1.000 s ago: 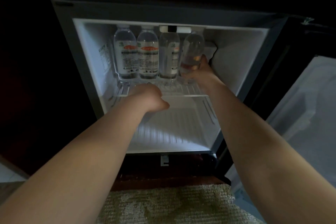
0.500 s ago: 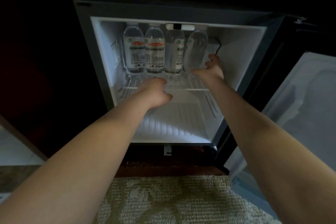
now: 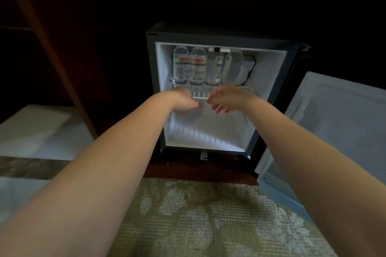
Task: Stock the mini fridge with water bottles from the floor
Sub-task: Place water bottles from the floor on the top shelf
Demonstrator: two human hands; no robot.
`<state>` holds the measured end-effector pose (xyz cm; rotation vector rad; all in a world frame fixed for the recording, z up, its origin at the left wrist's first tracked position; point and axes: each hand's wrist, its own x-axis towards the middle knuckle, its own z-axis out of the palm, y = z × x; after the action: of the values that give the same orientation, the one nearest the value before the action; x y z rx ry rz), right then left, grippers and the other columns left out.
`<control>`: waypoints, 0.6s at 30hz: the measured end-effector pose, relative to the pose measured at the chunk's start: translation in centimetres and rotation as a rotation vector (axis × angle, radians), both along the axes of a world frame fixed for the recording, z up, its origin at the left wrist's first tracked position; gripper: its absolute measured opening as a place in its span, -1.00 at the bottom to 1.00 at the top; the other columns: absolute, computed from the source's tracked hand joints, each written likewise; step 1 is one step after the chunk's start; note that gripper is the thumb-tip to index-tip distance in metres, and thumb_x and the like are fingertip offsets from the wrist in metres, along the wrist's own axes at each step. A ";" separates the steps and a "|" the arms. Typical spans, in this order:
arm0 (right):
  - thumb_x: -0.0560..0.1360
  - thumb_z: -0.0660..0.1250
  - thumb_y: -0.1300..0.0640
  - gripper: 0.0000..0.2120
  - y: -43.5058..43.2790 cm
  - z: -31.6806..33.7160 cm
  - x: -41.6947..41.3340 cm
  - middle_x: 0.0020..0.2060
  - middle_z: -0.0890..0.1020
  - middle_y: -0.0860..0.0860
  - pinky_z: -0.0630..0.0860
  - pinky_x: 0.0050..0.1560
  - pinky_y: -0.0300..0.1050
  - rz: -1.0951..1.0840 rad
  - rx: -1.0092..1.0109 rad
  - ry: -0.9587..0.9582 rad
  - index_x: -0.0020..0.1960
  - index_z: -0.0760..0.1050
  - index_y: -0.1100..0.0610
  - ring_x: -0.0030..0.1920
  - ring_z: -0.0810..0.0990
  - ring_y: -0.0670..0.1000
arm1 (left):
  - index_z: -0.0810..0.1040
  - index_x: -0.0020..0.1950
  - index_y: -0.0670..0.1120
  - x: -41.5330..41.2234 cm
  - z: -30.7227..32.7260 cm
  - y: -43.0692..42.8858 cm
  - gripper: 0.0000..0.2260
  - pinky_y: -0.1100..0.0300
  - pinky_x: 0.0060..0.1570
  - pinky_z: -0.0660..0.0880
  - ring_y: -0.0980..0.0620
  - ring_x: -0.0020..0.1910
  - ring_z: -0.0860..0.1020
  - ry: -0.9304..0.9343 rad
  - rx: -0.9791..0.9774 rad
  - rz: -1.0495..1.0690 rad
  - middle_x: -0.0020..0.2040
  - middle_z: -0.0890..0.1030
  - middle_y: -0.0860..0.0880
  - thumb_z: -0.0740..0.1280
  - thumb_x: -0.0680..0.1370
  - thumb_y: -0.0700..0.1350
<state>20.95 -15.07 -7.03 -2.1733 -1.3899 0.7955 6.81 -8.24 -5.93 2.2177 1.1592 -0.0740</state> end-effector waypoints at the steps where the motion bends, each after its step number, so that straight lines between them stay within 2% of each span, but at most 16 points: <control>1: 0.58 0.25 0.05 -0.75 -0.8 0.7 -1.2 0.00 0.63 0.08 0.52 0.09 -0.02 0.021 -0.009 -0.013 0.19 0.50 0.15 -0.07 0.60 0.02 | 0.46 0.26 -0.10 -1.2 0.6 -1.0 -0.65 0.19 -0.22 0.41 0.00 0.07 0.57 0.040 -0.030 0.010 0.18 0.55 -0.05 0.27 0.56 0.07; 5: 0.58 0.25 0.05 -0.76 -4.0 2.2 -6.0 -0.05 0.63 0.05 0.51 -0.01 -0.07 0.086 -0.009 -0.034 0.19 0.48 0.12 -0.08 0.64 0.04 | 0.40 0.34 -0.13 -6.3 1.8 -3.9 -0.58 0.14 -0.13 0.46 0.00 0.05 0.58 0.007 -0.030 0.073 0.22 0.54 -0.04 0.26 0.56 0.07; 7: 0.57 0.26 0.06 -0.76 -6.0 2.8 -8.1 -0.06 0.64 0.04 0.53 -0.08 -0.10 0.111 0.012 -0.062 0.20 0.49 0.11 -0.08 0.66 0.03 | 0.44 0.31 -0.11 -8.6 1.9 -5.1 -0.61 0.08 -0.01 0.47 0.00 0.04 0.58 -0.048 -0.007 0.104 0.18 0.56 -0.04 0.26 0.56 0.07; 10: 0.57 0.26 0.08 -0.77 -9.0 3.6 -10.3 -0.07 0.64 0.04 0.46 -0.25 -0.21 0.080 0.051 -0.061 0.19 0.49 0.13 -0.11 0.66 0.02 | 0.51 0.22 -0.13 -11.4 1.8 -7.0 -0.67 0.07 -0.02 0.46 -0.01 0.04 0.59 -0.116 -0.005 0.134 0.14 0.58 -0.07 0.27 0.56 0.05; 12: 0.57 0.26 0.07 -0.78 -11.2 4.0 -11.3 -0.07 0.64 0.06 0.47 -0.23 -0.22 0.054 0.071 -0.063 0.17 0.49 0.14 -0.09 0.66 0.04 | 0.54 0.18 -0.16 -12.8 1.5 -8.6 -0.68 0.07 -0.02 0.47 -0.01 0.03 0.60 -0.141 -0.004 0.135 0.12 0.59 -0.10 0.28 0.56 0.03; 15: 0.56 0.27 0.05 -0.80 -15.0 5.0 -12.0 -0.09 0.65 0.04 0.54 -0.06 -0.12 0.007 0.100 -0.107 0.12 0.51 0.12 -0.10 0.66 0.02 | 0.56 0.14 -0.16 -13.7 1.4 -11.1 -0.71 0.12 -0.08 0.45 -0.02 0.02 0.59 -0.214 -0.005 0.126 0.11 0.60 -0.11 0.29 0.56 0.01; 18: 0.55 0.28 0.03 -0.81 -19.5 5.4 -11.6 -0.12 0.66 0.03 0.56 -0.02 -0.10 -0.104 0.160 -0.087 0.08 0.53 0.11 -0.12 0.65 0.01 | 0.57 0.09 -0.17 -12.6 1.5 -14.3 -0.75 0.08 0.01 0.48 -0.05 0.05 0.59 -0.297 0.009 0.104 0.07 0.60 -0.11 0.29 0.56 -0.01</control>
<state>9.35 -34.53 -1.59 -2.1572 -1.3217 0.5394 -5.81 -22.53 -4.45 2.0845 1.1053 0.2943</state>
